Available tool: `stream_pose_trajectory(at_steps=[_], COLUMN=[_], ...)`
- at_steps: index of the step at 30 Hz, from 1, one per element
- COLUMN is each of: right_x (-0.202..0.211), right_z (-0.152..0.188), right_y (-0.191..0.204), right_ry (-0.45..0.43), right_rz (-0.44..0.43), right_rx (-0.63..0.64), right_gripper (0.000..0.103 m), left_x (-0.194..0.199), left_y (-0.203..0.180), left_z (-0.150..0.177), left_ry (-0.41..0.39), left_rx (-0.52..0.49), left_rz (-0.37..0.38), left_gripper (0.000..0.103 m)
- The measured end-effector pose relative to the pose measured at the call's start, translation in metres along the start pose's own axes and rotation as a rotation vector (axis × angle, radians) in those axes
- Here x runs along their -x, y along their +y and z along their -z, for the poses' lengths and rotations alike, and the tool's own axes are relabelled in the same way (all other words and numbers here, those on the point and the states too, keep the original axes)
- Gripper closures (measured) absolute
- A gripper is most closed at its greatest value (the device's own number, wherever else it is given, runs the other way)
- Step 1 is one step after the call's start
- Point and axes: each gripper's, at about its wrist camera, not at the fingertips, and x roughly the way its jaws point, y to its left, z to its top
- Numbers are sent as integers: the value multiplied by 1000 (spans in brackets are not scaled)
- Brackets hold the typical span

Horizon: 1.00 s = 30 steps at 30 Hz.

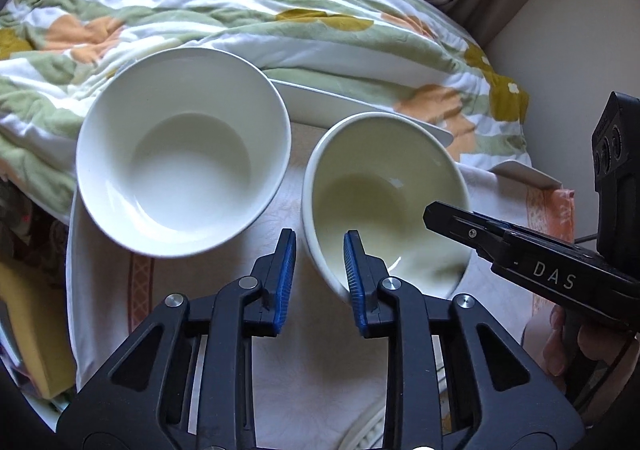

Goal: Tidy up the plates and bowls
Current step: 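Reach both grippers to the cream duck-print bowl rim and close them, then carry the cream bowl over and lower it into the pink bowl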

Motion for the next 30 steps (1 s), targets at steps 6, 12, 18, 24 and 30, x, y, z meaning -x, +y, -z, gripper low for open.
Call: stream_pose_trajectory(at_steps=[6,12,18,24,30], right_x=[-5,-3,2,21,63], right_z=[1,2,5,8,18], right_y=[-3,1,1,3,0], right_ry=[1,-7,-22,-66,-136], right_rz=[4,15,16,3,-30], right_rx=[-35,-24,-13,-4,2], right_gripper=[91,91,91,91,91], left_x=[-1,1,12,33,73], left_y=[-6,-9,-12,-22,-45], left_z=[0,-1,-3,-1,7], left_ry=[-16,-20,-41,-74,-142], left_rx=[-41,-57,-63,-74,-85], left_rz=[-25,-32,-27,-18,5], left_gripper=[85,85,85,85,85])
